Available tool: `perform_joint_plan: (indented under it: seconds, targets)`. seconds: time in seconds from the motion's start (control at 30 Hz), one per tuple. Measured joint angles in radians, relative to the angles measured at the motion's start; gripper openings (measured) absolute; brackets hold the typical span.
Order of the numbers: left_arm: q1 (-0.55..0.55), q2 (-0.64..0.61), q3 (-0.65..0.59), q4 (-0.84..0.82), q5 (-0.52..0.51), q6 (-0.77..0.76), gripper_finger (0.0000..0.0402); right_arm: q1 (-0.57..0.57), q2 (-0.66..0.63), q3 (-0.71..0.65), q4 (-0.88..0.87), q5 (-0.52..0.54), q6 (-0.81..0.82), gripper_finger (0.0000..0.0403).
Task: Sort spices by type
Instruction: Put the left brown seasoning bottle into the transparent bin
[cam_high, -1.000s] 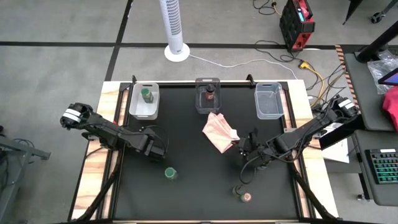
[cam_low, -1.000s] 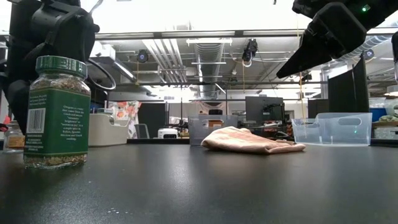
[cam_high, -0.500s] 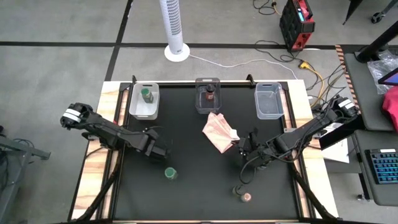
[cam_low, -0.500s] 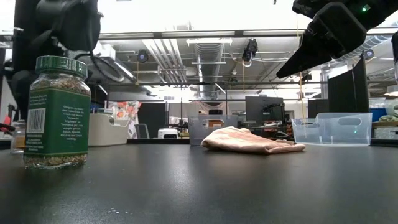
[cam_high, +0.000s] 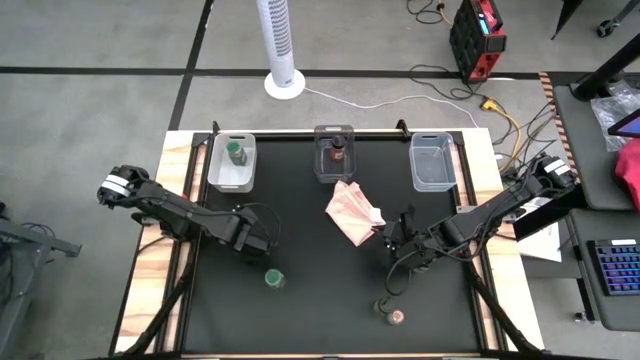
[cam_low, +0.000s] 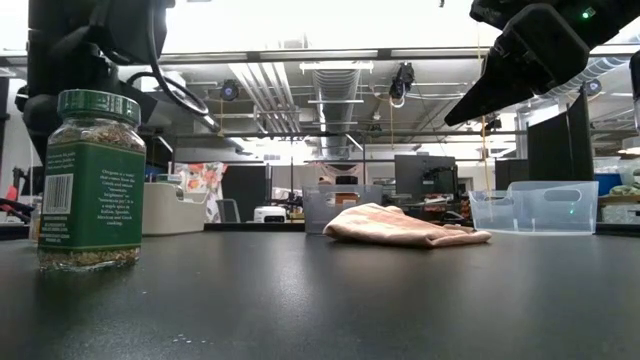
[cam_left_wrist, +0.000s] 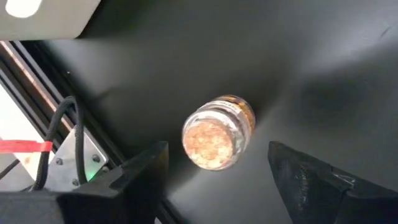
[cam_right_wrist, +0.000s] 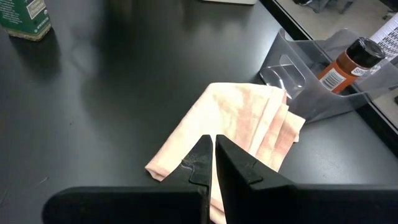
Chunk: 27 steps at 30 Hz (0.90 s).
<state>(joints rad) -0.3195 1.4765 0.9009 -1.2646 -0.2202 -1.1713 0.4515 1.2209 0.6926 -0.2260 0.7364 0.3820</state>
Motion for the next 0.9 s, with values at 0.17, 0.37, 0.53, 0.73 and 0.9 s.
perform_joint_plan:
  seconds: [0.17, 0.37, 0.53, 0.73, 0.9]
  targets:
    - [0.001, -0.001, -0.008, -0.001, -0.003, 0.037, 0.026, 0.0, 0.0, 0.0, 0.0, 0.0, 0.0, 0.0013]
    - [0.004, -0.011, -0.063, 0.041, 0.002, 0.049, 0.026, 0.0, 0.0, 0.0, 0.0, 0.0, 0.0, 0.0013]
    - [0.009, -0.04, -0.11, 0.139, 0.024, 0.084, 0.026, 0.0, 0.0, 0.0, 0.0, 0.0, 0.0, 0.0013]
    - [0.016, -0.054, -0.164, 0.179, 0.037, 0.095, 0.0259, 0.0, 0.0, 0.0, 0.0, 0.0, 0.0, 0.0013]
    - [0.016, -0.055, -0.195, 0.226, 0.039, 0.105, 0.0237, 0.0, 0.0, 0.0, 0.0, 0.0, 0.0, 0.0013]
